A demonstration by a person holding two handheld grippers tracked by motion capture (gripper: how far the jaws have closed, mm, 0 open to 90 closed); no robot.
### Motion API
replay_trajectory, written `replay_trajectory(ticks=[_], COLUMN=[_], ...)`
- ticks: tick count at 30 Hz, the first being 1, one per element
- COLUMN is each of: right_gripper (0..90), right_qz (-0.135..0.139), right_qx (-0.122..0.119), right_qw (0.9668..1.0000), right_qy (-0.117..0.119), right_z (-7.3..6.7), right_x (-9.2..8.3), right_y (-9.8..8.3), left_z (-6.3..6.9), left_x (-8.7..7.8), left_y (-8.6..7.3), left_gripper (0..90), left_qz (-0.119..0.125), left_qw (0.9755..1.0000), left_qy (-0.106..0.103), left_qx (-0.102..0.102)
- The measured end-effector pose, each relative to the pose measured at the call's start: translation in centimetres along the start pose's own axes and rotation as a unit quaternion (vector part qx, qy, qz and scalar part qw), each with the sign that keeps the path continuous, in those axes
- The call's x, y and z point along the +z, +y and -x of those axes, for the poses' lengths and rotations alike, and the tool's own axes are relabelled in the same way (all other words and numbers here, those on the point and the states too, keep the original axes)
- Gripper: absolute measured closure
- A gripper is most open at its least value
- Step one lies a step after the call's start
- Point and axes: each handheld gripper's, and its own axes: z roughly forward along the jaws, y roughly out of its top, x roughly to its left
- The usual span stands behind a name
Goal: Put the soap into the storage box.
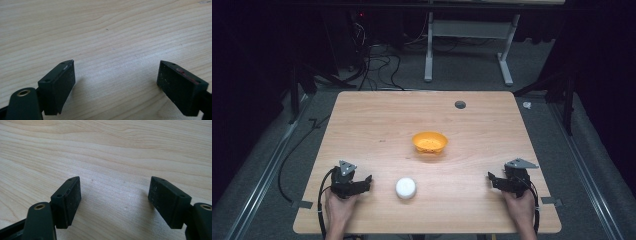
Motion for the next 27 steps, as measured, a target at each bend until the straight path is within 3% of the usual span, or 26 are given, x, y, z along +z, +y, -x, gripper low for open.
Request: replay_trajectory(ticks=[2,6,13,19,27], right_gripper=[27.2,27.3,27.3,27.3,27.3], right_qz=[0.000,0.000,0.000,0.000,0.001], right_qx=[0.000,0.000,0.001,0.001,0.004], right_qw=[1.0000,1.0000,1.0000,1.0000,1.0000], right_qy=[0.000,0.000,0.000,0.001,0.003], right_z=[0.0,0.0,0.0,0.0,0.0], right_x=[0.0,0.0,0.0,0.0,0.0], right_y=[0.0,0.0,0.0,0.0,0.0], left_z=[-0.1,0.2,0.5,1.6,3.8], left_x=[-0.3,-1.0,-1.9,-3.3,-3.8], left_y=[0.2,0.4,0.5,1.2,1.6], left_gripper=[15.2,14.8,13.4,12.7,11.9], left_qz=[0.010,0.026,0.021,0.040,0.033], left_qw=[0.9999,0.9995,0.9986,0.9970,0.9946], left_qy=[-0.008,-0.020,-0.048,-0.062,-0.084], left_qx=[-0.005,0.006,0.011,0.023,0.050])
